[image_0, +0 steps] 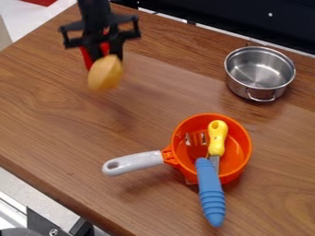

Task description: Move the drumstick to the top middle of the table

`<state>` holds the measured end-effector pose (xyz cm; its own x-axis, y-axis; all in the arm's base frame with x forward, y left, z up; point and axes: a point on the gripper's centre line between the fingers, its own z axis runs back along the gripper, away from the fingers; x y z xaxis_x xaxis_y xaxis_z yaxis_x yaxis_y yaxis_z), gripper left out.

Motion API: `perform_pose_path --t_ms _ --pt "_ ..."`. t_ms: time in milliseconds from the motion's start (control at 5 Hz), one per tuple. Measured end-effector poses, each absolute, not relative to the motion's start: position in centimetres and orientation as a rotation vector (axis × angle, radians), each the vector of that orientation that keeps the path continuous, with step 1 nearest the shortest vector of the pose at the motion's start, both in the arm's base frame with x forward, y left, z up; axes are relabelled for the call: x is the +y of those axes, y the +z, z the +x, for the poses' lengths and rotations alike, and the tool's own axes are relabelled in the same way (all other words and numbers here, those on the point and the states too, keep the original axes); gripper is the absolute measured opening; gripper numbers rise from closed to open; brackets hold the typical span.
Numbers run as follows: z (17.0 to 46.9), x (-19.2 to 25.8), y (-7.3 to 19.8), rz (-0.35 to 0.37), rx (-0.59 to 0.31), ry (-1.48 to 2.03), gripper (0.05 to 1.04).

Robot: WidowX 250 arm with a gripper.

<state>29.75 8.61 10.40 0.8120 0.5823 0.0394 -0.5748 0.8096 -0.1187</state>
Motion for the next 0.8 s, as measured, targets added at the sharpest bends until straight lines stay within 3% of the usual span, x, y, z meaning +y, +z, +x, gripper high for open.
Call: perform_pose_path --t_ms 400,800 --pt "33.4 7.9 12.5 -0.148 -0.114 0.797 0.267" --pt "36.6 8.6 11.1 -0.128 -0.198 0.915 0.267"
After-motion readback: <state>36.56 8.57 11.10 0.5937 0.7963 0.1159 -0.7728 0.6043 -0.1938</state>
